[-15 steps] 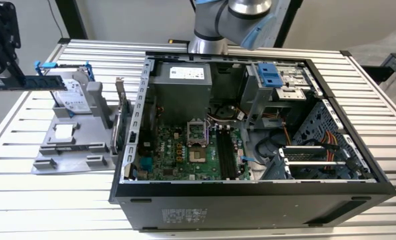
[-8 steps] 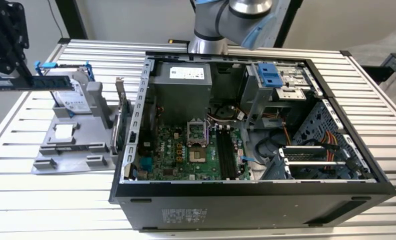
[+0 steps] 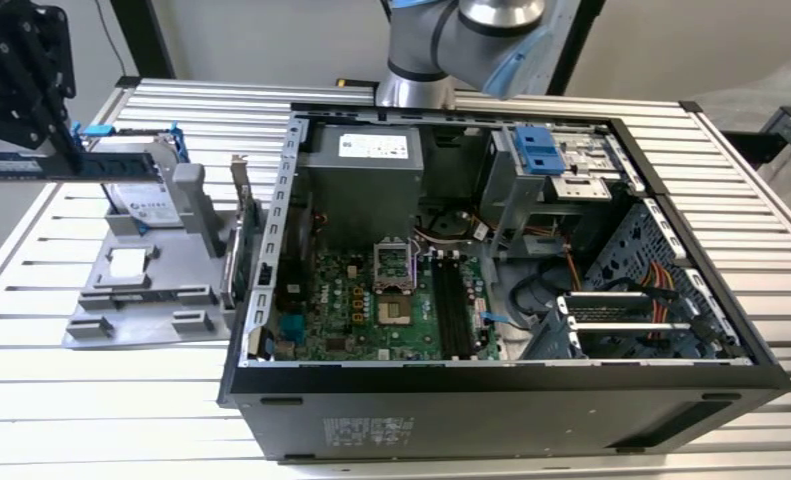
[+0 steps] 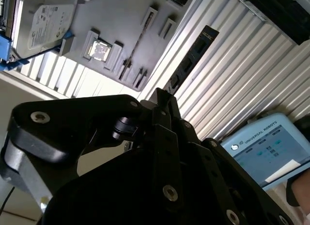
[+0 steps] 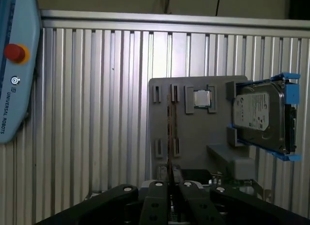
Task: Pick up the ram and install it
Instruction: 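Pick up the ram and move it above insertion slot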
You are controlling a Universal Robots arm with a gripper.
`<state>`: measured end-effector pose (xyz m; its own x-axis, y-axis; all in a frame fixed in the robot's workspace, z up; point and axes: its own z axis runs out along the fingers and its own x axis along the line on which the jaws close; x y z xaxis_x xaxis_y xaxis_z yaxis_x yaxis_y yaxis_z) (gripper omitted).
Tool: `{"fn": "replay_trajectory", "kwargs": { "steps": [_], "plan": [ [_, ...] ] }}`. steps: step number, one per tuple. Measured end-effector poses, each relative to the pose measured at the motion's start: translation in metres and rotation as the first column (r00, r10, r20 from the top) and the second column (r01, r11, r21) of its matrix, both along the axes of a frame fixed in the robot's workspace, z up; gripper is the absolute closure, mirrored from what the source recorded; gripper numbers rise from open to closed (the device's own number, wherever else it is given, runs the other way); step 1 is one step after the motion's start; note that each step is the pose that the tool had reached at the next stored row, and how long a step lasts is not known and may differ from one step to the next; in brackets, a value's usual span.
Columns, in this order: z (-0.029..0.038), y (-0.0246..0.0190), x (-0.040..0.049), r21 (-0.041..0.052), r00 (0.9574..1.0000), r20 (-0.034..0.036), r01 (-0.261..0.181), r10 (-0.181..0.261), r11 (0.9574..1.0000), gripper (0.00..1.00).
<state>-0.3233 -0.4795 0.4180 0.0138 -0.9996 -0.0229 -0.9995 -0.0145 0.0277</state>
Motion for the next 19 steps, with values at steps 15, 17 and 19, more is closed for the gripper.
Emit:
{"fn": "replay_trajectory", "kwargs": {
  "steps": [15, 17, 19],
  "plan": [
    [0.0, 0.0005, 0.0203, -0.0005, 1.0, -0.0001, 0.002, -0.002, 1.0, 1.0],
    [0.0, 0.0006, 0.0235, -0.0007, 1.0, 0.0, 0.002, -0.002, 1.0, 1.0],
    [0.0, 0.0007, 0.0266, -0.001, 1.0, 0.0, 0.002, -0.002, 1.0, 1.0]
  ]
}}
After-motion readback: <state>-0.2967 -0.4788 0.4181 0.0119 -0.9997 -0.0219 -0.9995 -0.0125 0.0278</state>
